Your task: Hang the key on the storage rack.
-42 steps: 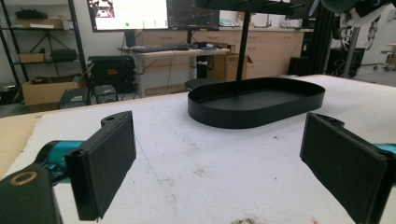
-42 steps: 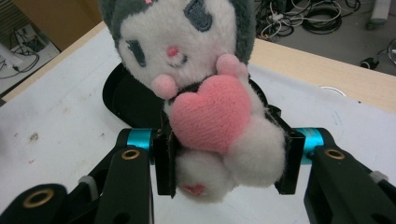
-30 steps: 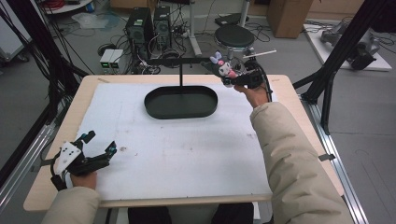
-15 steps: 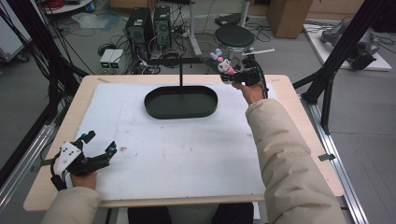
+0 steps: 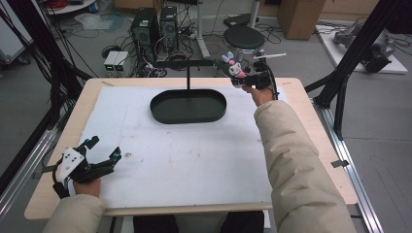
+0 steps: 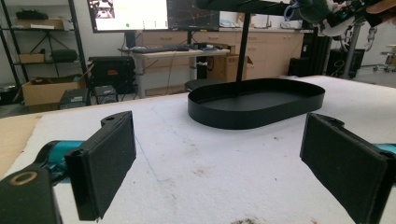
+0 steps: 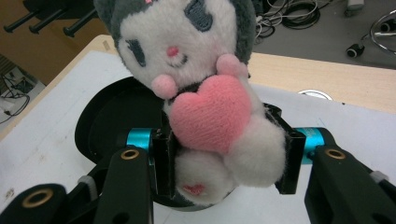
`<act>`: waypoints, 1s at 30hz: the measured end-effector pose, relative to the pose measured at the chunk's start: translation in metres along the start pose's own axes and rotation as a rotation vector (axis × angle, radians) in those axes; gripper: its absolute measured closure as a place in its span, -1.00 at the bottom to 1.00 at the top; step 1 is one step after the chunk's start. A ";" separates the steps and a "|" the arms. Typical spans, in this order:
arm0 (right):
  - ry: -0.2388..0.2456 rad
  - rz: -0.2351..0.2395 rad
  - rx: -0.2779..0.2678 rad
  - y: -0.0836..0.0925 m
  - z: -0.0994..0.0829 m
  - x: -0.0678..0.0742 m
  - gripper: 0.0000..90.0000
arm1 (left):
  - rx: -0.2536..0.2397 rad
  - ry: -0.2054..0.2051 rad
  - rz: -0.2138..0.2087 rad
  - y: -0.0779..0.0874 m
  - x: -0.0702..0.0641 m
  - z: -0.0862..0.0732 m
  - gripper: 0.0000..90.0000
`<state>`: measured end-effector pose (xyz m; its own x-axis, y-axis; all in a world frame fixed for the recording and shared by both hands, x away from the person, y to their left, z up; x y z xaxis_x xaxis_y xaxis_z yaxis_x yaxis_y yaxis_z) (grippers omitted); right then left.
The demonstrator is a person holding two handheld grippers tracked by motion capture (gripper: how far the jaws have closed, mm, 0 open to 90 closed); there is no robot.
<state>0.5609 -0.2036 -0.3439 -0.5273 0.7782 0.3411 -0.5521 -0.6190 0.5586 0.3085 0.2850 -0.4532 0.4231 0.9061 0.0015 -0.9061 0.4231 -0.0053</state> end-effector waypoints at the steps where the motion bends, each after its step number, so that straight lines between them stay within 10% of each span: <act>1: 0.000 0.002 0.003 -0.001 -0.001 -0.001 0.18 | -0.001 -0.002 0.000 0.000 0.000 0.000 -0.76; 30: 0.120 -0.105 0.213 -0.026 -0.022 -0.009 0.17 | -0.003 -0.001 0.001 0.000 0.000 0.000 -0.76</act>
Point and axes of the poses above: each handheld gripper's, and its own axes: y roughly backward along the jaws, z roughly out of its top, x roughly to its left, the point moved 4 cm from there along -y, roughly forward along the jaws
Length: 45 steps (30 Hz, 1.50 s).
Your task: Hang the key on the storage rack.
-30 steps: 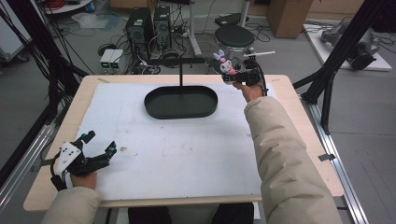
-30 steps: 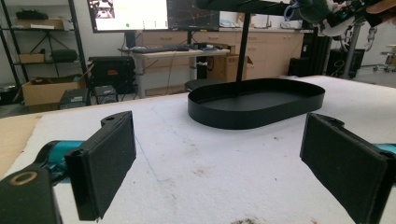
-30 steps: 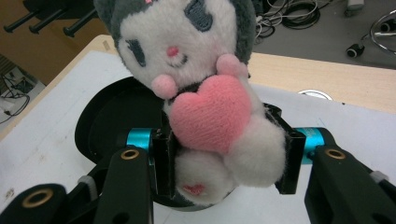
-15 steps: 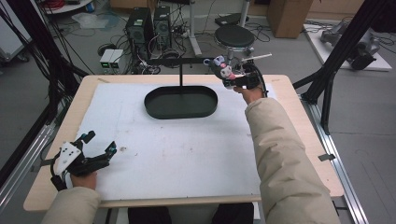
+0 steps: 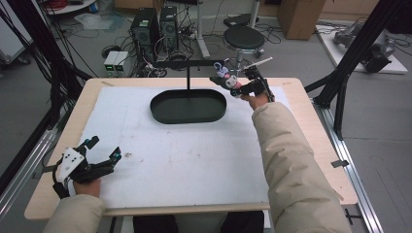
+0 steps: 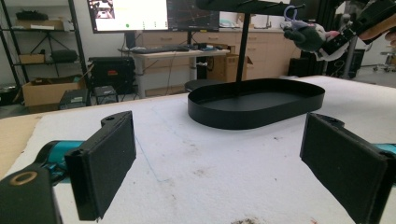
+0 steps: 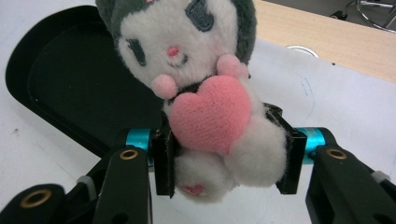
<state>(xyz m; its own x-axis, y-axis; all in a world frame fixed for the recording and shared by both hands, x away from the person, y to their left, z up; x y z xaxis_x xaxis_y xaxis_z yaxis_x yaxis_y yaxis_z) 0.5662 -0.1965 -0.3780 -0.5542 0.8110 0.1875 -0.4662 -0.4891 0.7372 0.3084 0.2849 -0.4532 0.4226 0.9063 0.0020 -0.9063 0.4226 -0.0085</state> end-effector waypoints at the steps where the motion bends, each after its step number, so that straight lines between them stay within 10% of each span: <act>1: -0.021 -0.003 0.016 0.000 -0.001 0.002 0.16 | -0.001 0.000 -0.001 0.000 0.000 0.000 -0.76; 5: -0.013 -0.003 0.016 -0.002 0.000 0.004 0.02 | -0.001 0.001 -0.001 0.000 0.000 0.000 -0.76; 7: 0.018 -0.038 -0.044 0.000 0.003 0.004 -0.68 | 0.000 -0.003 -0.003 0.000 0.000 0.000 -0.76; 11: 0.052 -0.089 -0.080 0.011 0.006 0.010 -0.99 | -0.003 -0.006 -0.002 0.000 0.000 0.000 -0.76; 19: 0.131 -0.073 -0.182 0.064 0.008 0.031 -0.98 | -0.007 -0.001 -0.005 0.001 0.000 0.000 -0.76; 28: 0.258 0.082 -0.397 0.115 -0.033 0.046 -0.98 | -0.013 -0.005 -0.016 0.002 0.000 0.000 -0.76; 45: 0.217 0.185 -0.663 0.132 -0.143 0.033 -0.99 | -0.010 -0.002 -0.016 0.001 -0.001 0.000 -0.76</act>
Point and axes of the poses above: each handheld gripper's, and its own axes: y roughly backward along the jaws, z roughly out of its top, x roughly to its left, the point moved 4 cm from there along -y, roughly forward along the jaws
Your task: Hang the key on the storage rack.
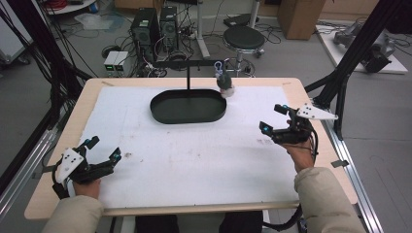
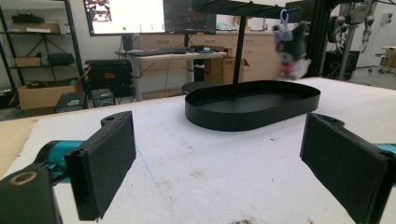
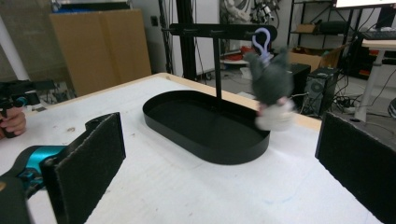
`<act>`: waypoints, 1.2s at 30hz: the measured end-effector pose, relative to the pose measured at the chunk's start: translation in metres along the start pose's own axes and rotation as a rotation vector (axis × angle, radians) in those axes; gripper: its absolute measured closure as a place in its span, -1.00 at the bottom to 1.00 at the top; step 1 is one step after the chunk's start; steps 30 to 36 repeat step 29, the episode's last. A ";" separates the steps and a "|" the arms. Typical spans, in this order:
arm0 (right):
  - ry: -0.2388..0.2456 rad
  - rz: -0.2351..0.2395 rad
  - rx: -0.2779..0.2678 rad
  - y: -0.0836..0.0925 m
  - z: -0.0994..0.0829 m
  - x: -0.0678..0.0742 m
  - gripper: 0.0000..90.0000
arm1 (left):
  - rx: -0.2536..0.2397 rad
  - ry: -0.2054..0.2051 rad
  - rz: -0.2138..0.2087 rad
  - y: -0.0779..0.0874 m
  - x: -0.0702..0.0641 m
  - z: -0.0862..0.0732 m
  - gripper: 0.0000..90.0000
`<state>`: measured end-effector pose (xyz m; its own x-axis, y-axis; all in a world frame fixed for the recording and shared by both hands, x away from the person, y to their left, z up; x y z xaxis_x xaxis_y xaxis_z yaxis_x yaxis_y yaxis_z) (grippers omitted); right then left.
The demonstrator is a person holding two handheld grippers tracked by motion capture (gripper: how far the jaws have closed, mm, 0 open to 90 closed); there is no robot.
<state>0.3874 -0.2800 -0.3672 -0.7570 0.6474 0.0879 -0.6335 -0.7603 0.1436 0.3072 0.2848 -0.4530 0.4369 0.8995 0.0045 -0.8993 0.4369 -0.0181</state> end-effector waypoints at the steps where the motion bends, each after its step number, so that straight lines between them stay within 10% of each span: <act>1: -0.002 -0.005 -0.002 0.002 -0.006 0.000 -0.99 | 0.001 0.000 0.000 0.000 0.000 0.000 -0.76; 13: -0.030 -0.085 -0.048 0.012 -0.069 0.001 -0.99 | 0.004 -0.003 0.002 0.000 0.000 0.000 -0.76; 36: 0.000 -0.066 -0.040 0.012 -0.091 0.010 -0.99 | 0.005 -0.009 0.005 0.000 -0.001 0.000 -0.76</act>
Point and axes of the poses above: each handheld gripper's, and its own axes: y roughly backward along the jaws, z roughly out of its top, x roughly to its left, the point moved 4 cm from there along -y, roughly forward along the jaws
